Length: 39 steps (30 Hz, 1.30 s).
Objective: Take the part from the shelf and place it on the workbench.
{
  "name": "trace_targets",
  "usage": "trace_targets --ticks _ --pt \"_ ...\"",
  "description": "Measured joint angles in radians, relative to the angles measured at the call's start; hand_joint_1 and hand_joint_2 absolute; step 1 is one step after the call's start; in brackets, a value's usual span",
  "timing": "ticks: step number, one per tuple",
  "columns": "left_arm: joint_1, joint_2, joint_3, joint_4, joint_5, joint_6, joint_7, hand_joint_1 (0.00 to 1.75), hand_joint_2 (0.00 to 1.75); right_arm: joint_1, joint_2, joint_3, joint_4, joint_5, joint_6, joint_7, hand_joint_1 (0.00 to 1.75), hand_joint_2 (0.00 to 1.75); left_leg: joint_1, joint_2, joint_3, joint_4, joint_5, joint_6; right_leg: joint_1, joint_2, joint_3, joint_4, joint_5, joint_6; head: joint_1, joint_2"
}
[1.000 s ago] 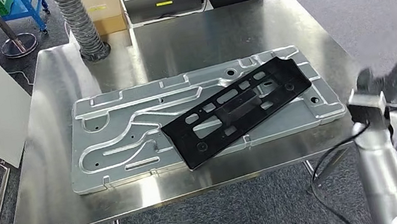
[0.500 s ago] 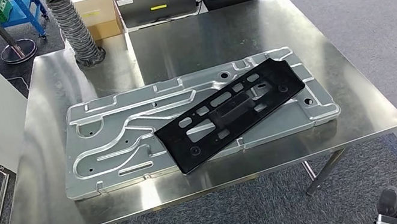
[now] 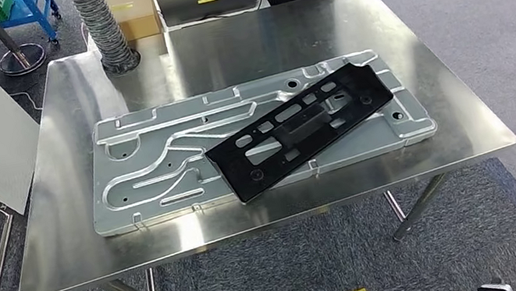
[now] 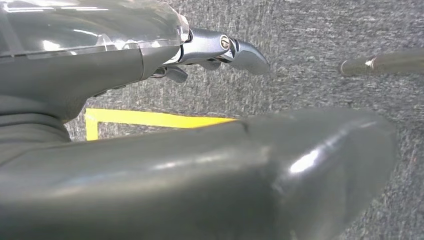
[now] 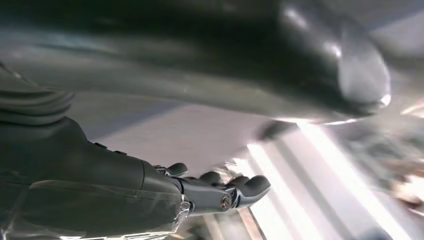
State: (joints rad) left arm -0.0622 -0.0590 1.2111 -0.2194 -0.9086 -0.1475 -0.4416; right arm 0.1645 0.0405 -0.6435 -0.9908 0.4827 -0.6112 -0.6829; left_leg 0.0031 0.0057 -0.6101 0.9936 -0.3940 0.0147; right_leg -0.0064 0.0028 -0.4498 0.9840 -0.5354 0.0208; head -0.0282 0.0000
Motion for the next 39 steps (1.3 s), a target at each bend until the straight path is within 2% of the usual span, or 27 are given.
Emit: trace_targets --ticks 3,4,6,8,9,10,11,13,15,17,19,20,21,23,24,25,26,27,28,30,31,32,34,35,36,38,39 --pt "-0.001 -0.006 0.009 0.0 0.0 0.009 0.0 0.0 0.0 -0.057 -0.002 -0.084 0.223 0.031 -0.022 0.013 0.0 0.0 0.003 0.003 -0.001 -0.003 0.016 -0.02 0.006 -0.001 -0.001 -0.021 0.016 -0.021 0.0 0.0" --pt "0.0 -0.008 0.011 0.0 0.0 0.012 0.001 0.0 0.0 -0.074 -0.003 -0.104 0.285 0.042 -0.028 0.023 0.0 0.0 0.004 0.003 -0.006 0.005 0.004 -0.025 0.005 -0.002 -0.008 -0.024 0.025 -0.029 0.0 0.0" --pt "0.002 -0.009 0.013 0.0 0.0 0.017 0.0 0.0 0.0 -0.102 -0.004 -0.132 0.396 0.073 -0.036 0.058 0.0 0.0 0.006 0.001 -0.029 0.074 -0.076 -0.033 0.001 -0.005 -0.03 -0.029 0.049 -0.045 0.0 0.0" --pt "0.002 -0.01 0.014 0.0 0.001 0.021 0.0 0.0 0.0 -0.12 -0.005 -0.142 0.483 0.105 -0.04 0.095 0.0 0.0 0.008 0.0 -0.057 0.2 -0.178 -0.038 0.004 -0.006 -0.06 -0.026 0.07 -0.052 0.0 0.0" --pt "0.002 -0.011 0.015 0.0 0.001 0.023 0.0 0.0 0.0 -0.127 -0.005 -0.143 0.52 0.119 -0.041 0.112 0.0 0.0 0.008 0.0 -0.062 0.253 -0.2 -0.04 0.005 -0.006 -0.076 -0.023 0.08 -0.052 0.0 0.0" --pt "0.002 -0.011 0.016 0.0 0.001 0.025 0.0 0.0 0.0 -0.133 -0.005 -0.144 0.552 0.129 -0.04 0.126 0.0 0.0 0.008 0.0 -0.053 0.28 -0.196 -0.041 0.006 -0.006 -0.095 -0.018 0.091 -0.051 0.0 0.0" --pt "0.002 -0.011 0.016 0.0 0.0 0.026 -0.001 0.0 0.0 -0.139 -0.005 -0.144 0.58 0.138 -0.039 0.139 0.0 0.0 0.008 0.0 -0.029 0.274 -0.173 -0.04 0.007 -0.006 -0.112 -0.012 0.1 -0.05 0.0 0.0" --pt "0.0 -0.011 0.017 0.0 -0.003 0.027 -0.001 0.0 0.0 -0.148 -0.005 -0.145 0.625 0.152 -0.037 0.158 0.0 0.0 0.007 0.0 0.067 0.17 -0.126 -0.03 0.009 -0.006 -0.144 0.002 0.116 -0.046 0.0 0.0" --pt "-0.004 -0.011 0.017 0.0 -0.008 0.027 -0.002 0.0 0.0 -0.155 -0.003 -0.145 0.655 0.163 -0.036 0.172 0.0 0.0 0.002 0.0 0.166 0.028 -0.134 -0.02 0.011 -0.006 -0.162 0.014 0.13 -0.038 0.0 0.0" --pt "-0.008 -0.012 0.017 0.0 -0.014 0.027 -0.004 0.0 0.0 -0.16 -0.002 -0.145 0.675 0.173 -0.034 0.184 0.0 0.0 -0.003 0.0 0.199 -0.036 -0.149 -0.012 0.01 -0.007 -0.168 0.016 0.146 -0.026 0.0 0.0" --pt "-0.006 -0.014 0.016 0.0 -0.018 0.026 -0.005 0.0 0.0 -0.162 -0.001 -0.145 0.692 0.183 -0.029 0.196 0.0 0.0 0.0 0.004 0.185 -0.04 -0.13 0.0 0.008 -0.006 -0.173 0.019 0.15 -0.014 0.0 0.0" --pt "-0.006 -0.015 0.016 0.0 -0.021 0.025 -0.005 0.0 0.0 -0.163 -0.001 -0.144 0.7 0.188 -0.024 0.203 0.0 0.0 0.001 0.007 0.175 -0.043 -0.118 0.008 0.006 -0.005 -0.181 0.035 0.127 -0.008 0.0 0.0" --pt "-0.006 -0.016 0.016 0.0 -0.023 0.023 -0.005 0.0 0.0 -0.163 -0.001 -0.144 0.708 0.192 -0.016 0.212 0.0 0.0 0.003 0.009 0.162 -0.045 -0.104 0.014 0.004 -0.003 -0.192 0.07 0.084 -0.003 0.0 0.0" --pt "-0.006 -0.017 0.016 0.0 -0.027 0.019 -0.006 0.0 0.0 -0.164 0.0 -0.144 0.719 0.198 0.004 0.229 0.0 0.0 0.002 0.01 0.131 -0.043 -0.08 0.019 -0.002 -0.002 -0.22 0.188 -0.023 0.006 0.0 0.0" --pt "-0.005 -0.018 0.016 0.0 -0.028 0.018 -0.007 0.0 0.0 -0.165 0.001 -0.144 0.724 0.201 0.017 0.239 0.0 0.0 0.001 0.01 0.113 -0.041 -0.068 0.018 -0.005 -0.002 -0.229 0.249 -0.054 0.011 0.0 0.0" --pt "-0.004 -0.018 0.016 0.0 -0.03 0.016 -0.007 0.0 0.0 -0.166 0.001 -0.144 0.728 0.204 0.03 0.249 0.0 0.0 0.001 0.011 0.096 -0.037 -0.057 0.016 -0.007 -0.003 -0.226 0.289 -0.058 0.014 0.0 0.0" --pt "-0.004 -0.019 0.016 0.0 -0.032 0.015 -0.007 0.0 0.0 -0.166 0.001 -0.144 0.733 0.207 0.047 0.26 0.0 0.0 0.001 0.011 0.078 -0.032 -0.047 0.014 -0.008 -0.003 -0.209 0.298 -0.039 0.016 0.0 0.0" --pt "-0.003 -0.02 0.016 0.0 -0.035 0.013 -0.007 0.0 0.0 -0.167 0.002 -0.144 0.737 0.211 0.069 0.276 0.0 0.0 0.001 0.012 0.06 -0.025 -0.038 0.011 -0.01 -0.003 -0.175 0.272 -0.009 0.017 0.0 0.0" --pt "-0.003 -0.021 0.015 0.0 -0.039 0.012 -0.008 0.0 0.0 -0.168 0.002 -0.144 0.741 0.215 0.097 0.295 0.0 0.0 0.002 0.012 0.044 -0.017 -0.03 0.008 -0.011 -0.003 -0.125 0.214 0.016 0.015 0.0 0.0" --pt "-0.003 -0.023 0.012 0.0 -0.047 0.008 -0.009 0.0 0.0 -0.173 0.002 -0.143 0.748 0.218 0.175 0.349 0.0 0.0 0.0 0.011 0.02 -0.003 -0.016 -0.002 -0.008 -0.003 -0.019 0.065 0.013 0.007 0.0 0.0" --pt "-0.003 -0.024 0.011 0.0 -0.051 0.006 -0.01 0.0 0.0 -0.175 0.003 -0.143 0.751 0.219 0.215 0.376 0.0 0.0 -0.001 0.011 0.014 0.002 -0.008 -0.008 -0.005 -0.002 0.013 0.013 -0.001 0.001 0.0 0.0" --pt "-0.003 -0.024 0.01 0.0 -0.054 0.004 -0.011 0.0 0.0 -0.177 0.004 -0.142 0.755 0.219 0.251 0.4 0.0 0.0 -0.001 0.012 0.009 0.003 0.0 -0.014 -0.001 -0.002 0.025 -0.014 -0.01 -0.006 0.0 0.0" --pt "-0.001 -0.024 0.009 0.0 -0.06 0.001 -0.011 0.0 0.0 -0.179 0.009 -0.142 0.762 0.219 0.304 0.436 0.0 0.0 0.002 0.011 0.002 0.005 0.007 -0.027 -0.001 -0.005 0.014 -0.019 0.002 -0.022 0.0 0.0" --pt "0.0 -0.024 0.008 0.0 -0.063 0.0 -0.011 0.0 0.0 -0.179 0.012 -0.142 0.764 0.22 0.323 0.449 0.0 0.0 0.004 0.008 -0.006 0.018 -0.012 -0.033 -0.002 -0.007 0.004 -0.02 0.013 -0.031 0.0 0.0" --pt "0.002 -0.024 0.008 0.0 -0.065 0.0 -0.011 0.0 0.0 -0.18 0.014 -0.142 0.766 0.222 0.338 0.459 0.0 0.0 0.005 0.006 -0.018 0.049 -0.049 -0.037 -0.003 -0.009 -0.008 -0.021 0.025 -0.039 0.0 0.0" --pt "0.003 -0.025 0.008 0.0 -0.069 -0.002 -0.011 0.0 0.0 -0.181 0.017 -0.141 0.769 0.226 0.359 0.468 0.0 0.0 0.007 0.003 -0.051 0.162 -0.154 -0.043 -0.001 -0.011 -0.039 -0.02 0.049 -0.048 0.0 0.0" --pt "0.003 -0.025 0.007 0.0 -0.072 -0.003 -0.011 0.0 0.0 -0.181 0.019 -0.141 0.77 0.227 0.366 0.47 0.0 0.0 0.008 0.003 -0.063 0.228 -0.19 -0.045 0.001 -0.011 -0.057 -0.018 0.062 -0.049 0.0 0.0"
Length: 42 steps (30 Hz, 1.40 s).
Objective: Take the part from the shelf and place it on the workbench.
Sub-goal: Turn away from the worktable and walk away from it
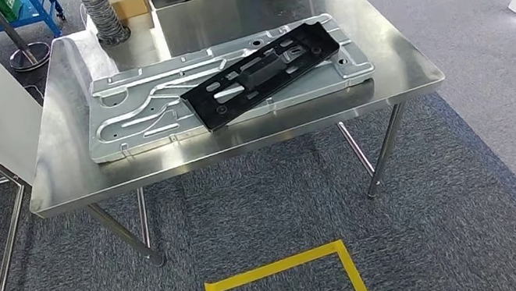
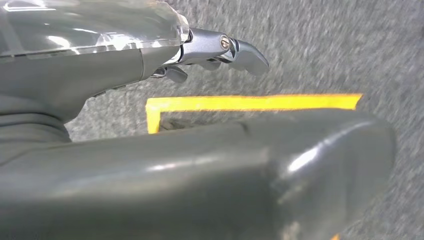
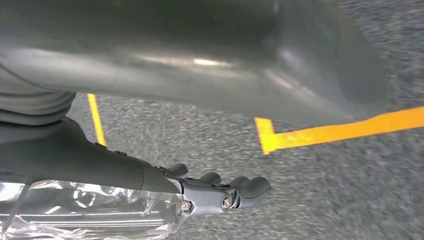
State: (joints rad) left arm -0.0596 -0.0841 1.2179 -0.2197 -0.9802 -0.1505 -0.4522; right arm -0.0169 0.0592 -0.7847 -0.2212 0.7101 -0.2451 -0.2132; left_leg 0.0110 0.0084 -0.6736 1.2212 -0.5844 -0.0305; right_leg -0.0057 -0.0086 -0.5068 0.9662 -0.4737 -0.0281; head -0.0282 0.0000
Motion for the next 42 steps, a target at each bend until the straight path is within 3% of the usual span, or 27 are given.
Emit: trace_targets --ticks 1,3,5,7,8,10,11,13,15,16,17,18,20,22,23,25,27,30,31,32,33,34,35,36,38,40,42 --pt "0.0 0.0 -0.001 0.0 -0.003 -0.001 0.0 0.0 0.0 0.0 0.002 0.0 0.001 0.001 0.006 0.0 0.0 0.0 0.0 0.0 -0.003 0.049 -0.012 -0.001 0.001 0.0 -0.019 0.003 0.013 0.0 0.0 0.0" --pt "-0.001 0.001 -0.005 0.0 -0.007 -0.003 0.001 0.0 0.0 0.0 0.006 0.0 0.002 0.001 0.012 -0.001 0.0 0.0 0.0 0.0 0.037 0.056 0.032 0.0 0.003 0.0 -0.056 0.012 0.035 0.004 0.0 0.0" --pt "-0.004 0.002 -0.009 0.0 -0.011 -0.004 0.001 0.0 0.0 -0.001 0.01 0.0 0.002 0.001 0.013 -0.007 0.0 0.0 -0.001 -0.001 0.142 -0.07 0.072 0.006 0.004 0.001 -0.088 0.026 0.051 0.01 0.0 0.0" --pt "-0.01 0.003 -0.014 0.0 -0.014 -0.006 0.0 0.0 0.0 -0.003 0.013 0.0 0.002 0.002 0.017 -0.018 0.0 0.0 -0.005 -0.002 0.234 -0.212 0.055 0.017 0.005 0.001 -0.105 0.038 0.066 0.021 0.0 0.0" --pt "-0.012 0.003 -0.017 0.0 -0.015 -0.006 0.0 0.0 0.0 -0.003 0.013 0.0 0.002 0.002 0.02 -0.024 0.0 0.0 -0.007 -0.002 0.254 -0.249 0.042 0.023 0.005 0.0 -0.108 0.039 0.074 0.027 0.0 0.0" --pt "-0.013 0.004 -0.02 0.0 -0.016 -0.007 -0.002 0.0 0.0 -0.004 0.014 0.0 0.002 0.003 0.027 -0.033 0.0 0.0 -0.009 0.001 0.246 -0.262 0.053 0.037 0.002 -0.001 -0.112 0.037 0.088 0.04 0.0 0.0" --pt "-0.013 0.004 -0.02 0.0 -0.016 -0.007 -0.002 0.0 0.0 -0.004 0.013 0.0 0.002 0.004 0.03 -0.037 0.0 0.0 -0.008 0.003 0.237 -0.264 0.064 0.046 0.0 0.001 -0.118 0.046 0.076 0.045 0.0 0.0" --pt "-0.013 0.004 -0.021 0.0 -0.017 -0.007 -0.003 0.0 0.0 -0.004 0.013 0.0 0.002 0.006 0.034 -0.042 0.0 0.0 -0.005 0.007 0.209 -0.267 0.091 0.059 -0.004 0.004 -0.146 0.116 -0.007 0.054 0.0 0.0" --pt "-0.013 0.004 -0.022 0.0 -0.018 -0.007 -0.005 0.0 0.0 -0.005 0.013 0.0 0.003 0.006 0.038 -0.045 0.0 0.0 -0.007 0.007 0.176 -0.264 0.115 0.062 -0.007 0.005 -0.179 0.245 -0.106 0.06 0.0 0.0" --pt "-0.012 0.005 -0.022 0.0 -0.018 -0.006 -0.005 0.0 0.0 -0.005 0.013 0.0 0.003 0.006 0.041 -0.047 0.0 0.0 -0.008 0.008 0.159 -0.262 0.127 0.061 -0.008 0.005 -0.185 0.3 -0.124 0.063 0.0 0.0" --pt "-0.012 0.005 -0.022 0.0 -0.019 -0.006 -0.005 0.0 0.0 -0.005 0.013 0.0 0.003 0.006 0.043 -0.049 0.0 0.0 -0.008 0.008 0.142 -0.258 0.138 0.059 -0.008 0.005 -0.177 0.328 -0.118 0.064 0.0 0.0" --pt "-0.012 0.005 -0.022 0.0 -0.019 -0.006 -0.006 0.0 0.0 -0.005 0.013 0.0 0.003 0.006 0.045 -0.052 0.0 0.0 -0.009 0.009 0.125 -0.253 0.147 0.057 -0.008 0.005 -0.152 0.32 -0.093 0.064 0.0 0.0" --pt "-0.011 0.005 -0.022 0.0 -0.02 -0.005 -0.006 0.0 0.0 -0.007 0.013 0.0 0.003 0.006 0.046 -0.055 0.0 0.0 -0.009 0.009 0.095 -0.242 0.164 0.051 -0.007 0.005 -0.049 0.201 -0.048 0.057 0.0 0.0" --pt "-0.011 0.005 -0.022 0.0 -0.022 -0.004 -0.006 0.0 0.0 -0.011 0.013 0.0 0.003 0.006 0.046 -0.056 0.0 0.0 -0.011 0.008 0.076 -0.232 0.18 0.042 -0.003 0.006 0.056 0.047 -0.059 0.048 0.0 0.0" --pt "-0.012 0.005 -0.023 0.0 -0.024 -0.004 -0.007 0.0 0.0 -0.012 0.013 0.0 0.003 0.006 0.046 -0.058 0.0 0.0 -0.011 0.008 0.071 -0.23 0.189 0.036 0.001 0.006 0.081 0.003 -0.071 0.044 0.0 0.0" --pt "-0.011 0.005 -0.023 0.0 -0.026 -0.002 -0.007 0.0 0.0 -0.014 0.014 0.0 0.004 0.006 0.046 -0.061 0.0 0.0 -0.009 0.008 0.065 -0.233 0.205 0.023 0.003 0.005 0.077 -0.017 -0.065 0.035 0.0 0.0" --pt "-0.009 0.007 -0.023 0.0 -0.028 -0.002 -0.007 0.0 0.0 -0.015 0.014 0.0 0.005 0.006 0.045 -0.064 0.0 0.0 -0.007 0.004 0.05 -0.208 0.169 0.011 -0.001 0.001 0.057 -0.021 -0.042 0.021 0.0 0.0" --pt "-0.007 0.007 -0.023 0.0 -0.031 -0.003 -0.005 0.0 0.0 -0.015 0.014 0.0 0.006 0.006 0.043 -0.069 0.0 0.0 -0.004 0.0 0.004 -0.042 0.022 -0.001 0.002 -0.002 0.013 -0.02 -0.006 0.009 0.0 0.0" --pt "-0.007 0.007 -0.023 0.0 -0.033 -0.004 -0.005 0.0 0.0 -0.015 0.014 0.0 0.006 0.006 0.043 -0.07 0.0 0.0 -0.003 0.0 -0.006 0.019 -0.005 -0.003 0.003 -0.002 -0.004 -0.017 0.005 0.008 0.0 0.0" --pt "-0.007 0.006 -0.024 0.0 -0.035 -0.004 -0.004 0.0 0.0 -0.015 0.014 0.0 0.006 0.006 0.043 -0.072 0.0 0.0 -0.002 0.0 -0.003 0.058 -0.006 -0.004 0.005 -0.002 -0.021 -0.013 0.016 0.008 0.0 0.0" --pt "-0.007 0.006 -0.025 0.0 -0.038 -0.004 -0.002 0.0 0.0 -0.015 0.014 -0.001 0.006 0.007 0.043 -0.072 0.0 0.0 -0.002 0.0 0.016 0.062 0.014 -0.003 0.006 -0.002 -0.039 -0.007 0.025 0.01 0.0 0.0" --pt "-0.007 0.006 -0.027 0.0 -0.041 -0.004 -0.001 0.0 0.0 -0.015 0.014 -0.001 0.006 0.007 0.043 -0.072 0.0 0.0 -0.002 0.0 0.054 0.027 0.045 -0.001 0.006 -0.002 -0.057 0.0 0.033 0.012 0.0 0.0" --pt "-0.008 0.006 -0.029 0.0 -0.043 -0.004 0.0 0.0 0.0 -0.015 0.014 -0.001 0.006 0.007 0.043 -0.072 0.0 0.0 -0.003 0.0 0.109 -0.04 0.068 0.005 0.006 -0.001 -0.072 0.007 0.04 0.014 0.0 0.0" --pt "-0.01 0.006 -0.031 0.0 -0.045 -0.004 0.0 0.0 0.0 -0.015 0.014 -0.001 0.006 0.007 0.043 -0.072 0.0 0.0 -0.005 0.0 0.17 -0.126 0.07 0.011 0.007 -0.001 -0.084 0.013 0.047 0.018 0.0 0.0" --pt "-0.013 0.007 -0.034 0.0 -0.046 -0.005 0.001 0.0 0.0 -0.014 0.014 -0.002 0.006 0.006 0.04 -0.073 0.0 0.0 -0.011 0.001 0.252 -0.254 0.048 0.024 0.008 -0.002 -0.095 0.019 0.058 0.028 0.0 0.0" --pt "-0.014 0.006 -0.039 0.0 -0.046 -0.007 0.003 0.0 0.0 -0.014 0.013 -0.005 0.006 0.005 0.036 -0.073 0.0 0.0 -0.014 0.003 0.262 -0.289 0.044 0.035 0.007 -0.003 -0.096 0.017 0.071 0.04 0.0 0.0" --pt "-0.014 0.004 -0.041 0.0 -0.046 -0.008 0.005 0.0 0.0 -0.014 0.012 -0.009 0.006 0.004 0.035 -0.074 0.0 0.0 -0.01 0.005 0.252 -0.296 0.061 0.051 0.005 0.0 -0.109 0.038 0.054 0.051 0.0 0.0"
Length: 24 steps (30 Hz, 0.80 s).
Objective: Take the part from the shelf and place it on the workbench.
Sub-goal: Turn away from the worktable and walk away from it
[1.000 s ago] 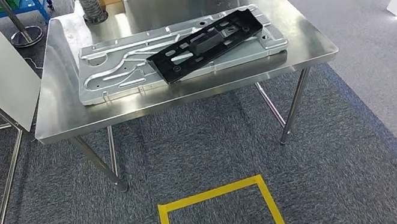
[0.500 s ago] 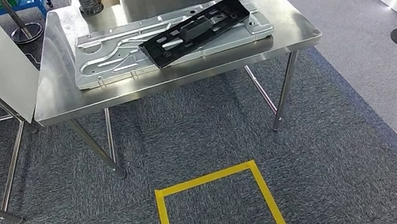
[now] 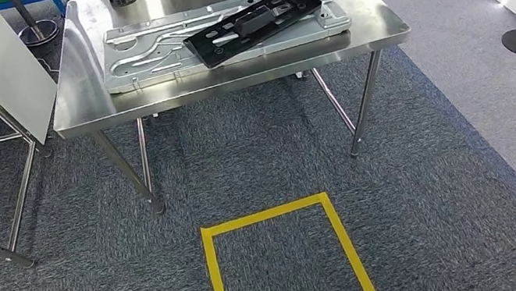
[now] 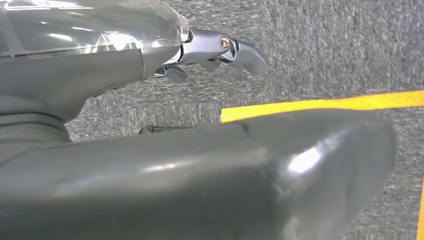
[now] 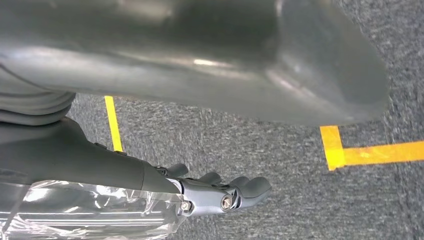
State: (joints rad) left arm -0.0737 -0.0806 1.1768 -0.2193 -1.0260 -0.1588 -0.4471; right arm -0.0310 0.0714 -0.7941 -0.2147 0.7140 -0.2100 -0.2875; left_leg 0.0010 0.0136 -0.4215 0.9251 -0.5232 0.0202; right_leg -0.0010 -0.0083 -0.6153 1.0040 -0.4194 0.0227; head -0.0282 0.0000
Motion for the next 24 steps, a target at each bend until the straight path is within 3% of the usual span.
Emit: trace_targets --ticks 1,3,5,6,8,10,12,15,16,18,20,21,22,24 --pt "-0.001 -0.001 -0.001 0.0 0.001 0.0 0.002 0.0 0.0 0.0 0.0 -0.002 0.0 -0.001 0.003 -0.001 0.0 0.0 0.003 0.001 -0.006 -0.003 0.009 0.006 -0.002 0.003 -0.016 0.038 -0.029 0.005 0.0 0.0" --pt "0.0 -0.002 -0.001 0.0 0.004 -0.002 0.005 0.0 0.0 0.001 -0.001 -0.006 0.001 -0.004 0.015 -0.004 0.0 0.0 0.004 0.003 -0.023 0.0 0.02 0.012 -0.009 0.006 -0.067 0.173 -0.113 0.014 0.0 0.0" --pt "0.002 -0.001 -0.001 0.0 0.007 -0.004 0.007 0.0 0.0 0.002 0.0 -0.008 0.001 -0.011 0.039 -0.009 0.0 0.0 0.004 0.003 -0.038 0.008 0.027 0.009 -0.014 0.006 -0.094 0.271 -0.156 0.022 0.0 0.0" --pt "0.002 -0.002 -0.001 0.0 0.008 -0.005 0.009 0.0 0.0 0.003 -0.001 -0.01 0.001 -0.016 0.054 -0.008 0.0 0.0 0.004 0.003 -0.044 0.013 0.028 0.007 -0.017 0.006 -0.08 0.265 -0.15 0.025 0.0 0.0" --pt "0.002 -0.002 -0.001 0.0 0.007 -0.008 0.011 0.0 0.0 0.002 -0.001 -0.015 0.002 -0.025 0.086 0.017 0.0 0.0 0.007 0.003 -0.052 0.025 0.027 0.001 -0.022 0.006 0.001 0.142 -0.096 0.027 0.0 0.0" --pt "0.0 -0.003 -0.001 0.0 0.006 -0.01 0.014 0.0 0.0 0.001 -0.002 -0.024 0.003 -0.033 0.111 0.058 0.0 0.87 0.005 0.002 -0.062 0.041 0.023 -0.01 -0.022 0.006 0.071 0.02 -0.065 0.022 0.0 0.0" --pt "-0.001 -0.003 -0.001 0.0 0.005 -0.011 0.016 0.0 0.0 0.001 -0.002 -0.031 0.006 -0.034 0.124 0.086 0.0 1.75 0.001 0.002 -0.073 0.051 0.022 -0.021 -0.019 0.007 0.078 -0.008 -0.069 0.012 0.0 0.0" --pt "-0.002 -0.002 -0.002 0.0 0.004 -0.014 0.018 0.0 0.0 0.001 -0.002 -0.037 0.008 -0.034 0.133 0.122 0.0 1.75 0.006 0.0 -0.083 0.07 0.007 -0.038 -0.019 0.006 0.074 -0.013 -0.064 -0.009 0.0 0.0" --pt "-0.003 -0.002 -0.002 0.0 0.006 -0.014 0.019 0.0 0.0 0.001 -0.002 -0.039 0.008 -0.032 0.134 0.136 0.0 1.75 0.008 -0.002 -0.097 0.104 -0.016 -0.042 -0.019 0.005 0.074 -0.016 -0.061 -0.016 0.0 0.0" --pt "-0.003 -0.001 -0.002 0.0 0.011 -0.014 0.025 0.0 0.0 -0.001 -0.002 -0.042 0.008 -0.023 0.128 0.161 0.0 1.75 0.011 -0.004 -0.152 0.229 -0.083 -0.05 -0.018 0.004 0.071 -0.018 -0.057 -0.028 0.0 0.0" --pt "-0.002 -0.001 -0.002 0.0 0.016 -0.014 0.03 0.0 0.87 -0.001 -0.003 -0.042 0.008 -0.011 0.117 0.178 0.0 1.75 0.015 -0.004 -0.201 0.339 -0.122 -0.058 -0.016 0.004 0.068 -0.017 -0.056 -0.034 0.0 0.0" --pt "-0.002 -0.001 -0.002 0.0 0.018 -0.014 0.033 0.0 1.31 -0.001 -0.003 -0.042 0.008 -0.006 0.114 0.187 0.0 1.75 0.019 -0.004 -0.202 0.347 -0.114 -0.063 -0.016 0.004 0.067 -0.016 -0.055 -0.034 0.0 0.0" --pt "-0.002 0.0 -0.002 0.0 0.021 -0.014 0.035 0.0 1.75 -0.001 -0.003 -0.042 0.008 -0.003 0.113 0.196 0.0 1.75 0.023 -0.004 -0.183 0.312 -0.088 -0.068 -0.017 0.004 0.067 -0.013 -0.056 -0.034 0.0 0.0" --pt "-0.003 0.0 -0.001 0.0 0.025 -0.013 0.038 0.0 1.75 -0.001 -0.004 -0.043 0.008 -0.001 0.113 0.209 0.0 1.75 0.034 -0.005 -0.112 0.175 -0.025 -0.079 -0.017 0.006 0.064 -0.002 -0.059 -0.029 0.0 0.0"
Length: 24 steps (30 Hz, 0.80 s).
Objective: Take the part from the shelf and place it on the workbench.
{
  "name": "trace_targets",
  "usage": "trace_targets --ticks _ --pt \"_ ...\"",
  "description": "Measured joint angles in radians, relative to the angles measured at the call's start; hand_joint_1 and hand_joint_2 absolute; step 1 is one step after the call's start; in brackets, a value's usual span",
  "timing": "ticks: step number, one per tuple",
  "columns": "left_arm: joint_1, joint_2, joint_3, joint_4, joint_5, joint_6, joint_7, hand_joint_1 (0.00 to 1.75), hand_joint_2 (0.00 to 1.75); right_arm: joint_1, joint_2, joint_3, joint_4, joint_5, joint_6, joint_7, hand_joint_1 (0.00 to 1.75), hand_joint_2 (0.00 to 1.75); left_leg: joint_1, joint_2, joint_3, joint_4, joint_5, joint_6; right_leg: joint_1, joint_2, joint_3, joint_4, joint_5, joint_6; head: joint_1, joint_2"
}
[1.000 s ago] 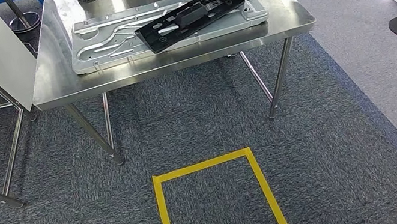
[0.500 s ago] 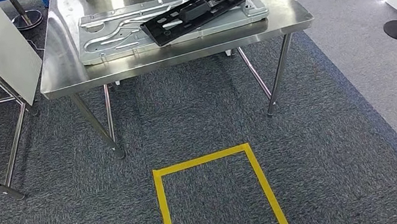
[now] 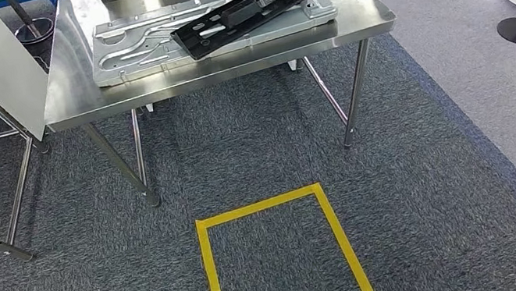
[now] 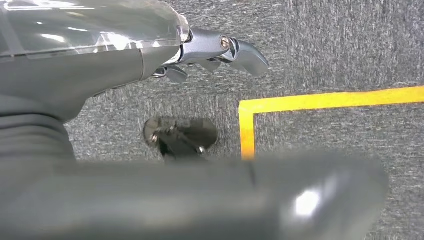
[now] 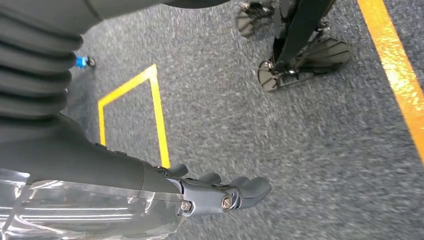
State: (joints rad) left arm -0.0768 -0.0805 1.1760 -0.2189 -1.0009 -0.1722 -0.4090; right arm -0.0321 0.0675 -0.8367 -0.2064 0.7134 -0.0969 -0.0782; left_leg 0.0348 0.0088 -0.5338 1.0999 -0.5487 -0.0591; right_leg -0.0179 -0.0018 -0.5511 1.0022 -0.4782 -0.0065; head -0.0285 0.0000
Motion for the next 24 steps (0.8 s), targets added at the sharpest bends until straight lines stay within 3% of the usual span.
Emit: trace_targets --ticks 1,3,4,8,15,19,23,24 --pt "-0.001 0.0 0.001 0.0 0.002 0.0 0.001 0.0 1.75 -0.001 -0.001 0.0 0.0 0.0 0.0 0.003 0.0 1.75 0.003 -0.002 0.028 -0.059 0.02 0.001 0.002 0.002 -0.003 0.008 -0.003 0.005 0.0 0.0" --pt "-0.003 0.0 0.003 0.0 0.006 0.001 0.001 0.0 1.75 -0.002 -0.003 0.0 0.0 0.0 0.002 0.002 0.0 1.75 0.004 -0.004 0.044 -0.104 0.024 0.01 0.009 0.004 -0.011 0.018 -0.005 0.015 0.0 0.0" --pt "-0.003 -0.001 0.005 0.0 0.008 0.001 0.002 0.0 1.75 -0.002 -0.003 -0.001 0.0 0.0 0.003 -0.001 0.0 1.75 0.002 -0.005 0.041 -0.104 0.025 0.018 0.01 0.005 -0.013 0.019 -0.005 0.02 0.0 0.0" --pt "-0.002 -0.001 0.009 0.0 0.008 0.009 0.017 0.0 1.75 -0.002 -0.005 -0.004 0.0 0.0 0.009 -0.018 0.0 1.75 -0.005 -0.005 0.037 -0.102 0.028 0.028 0.004 0.005 -0.013 0.012 0.004 0.031 0.0 0.0" --pt "0.005 -0.001 -0.021 0.0 0.035 0.013 0.043 0.0 1.75 0.002 -0.008 0.013 0.0 -0.02 0.022 -0.016 0.0 1.75 -0.013 -0.005 0.035 -0.102 0.03 0.035 -0.002 0.005 -0.013 0.007 0.009 0.039 0.0 0.0" --pt "0.02 0.002 -0.096 -0.002 0.11 0.025 0.071 0.0 0.0 0.012 -0.013 0.063 -0.005 -0.073 0.026 -0.009 0.0 1.75 -0.014 -0.005 0.035 -0.102 0.03 0.035 -0.002 0.005 -0.013 0.007 0.009 0.04 0.0 0.0" --pt "0.036 0.006 -0.177 -0.01 0.187 0.038 0.1 0.0 0.0 0.023 -0.017 0.122 -0.015 -0.129 0.029 -0.001 0.0 0.0 -0.014 -0.005 0.035 -0.102 0.031 0.035 -0.002 0.005 -0.013 0.007 0.009 0.04 0.0 0.0" --pt "0.038 0.007 -0.187 -0.012 0.197 0.04 0.104 0.0 0.0 0.024 -0.018 0.129 -0.016 -0.136 0.03 0.0 0.0 0.0 -0.014 -0.005 0.035 -0.102 0.031 0.035 -0.002 0.005 -0.013 0.007 0.009 0.04 0.0 0.0"
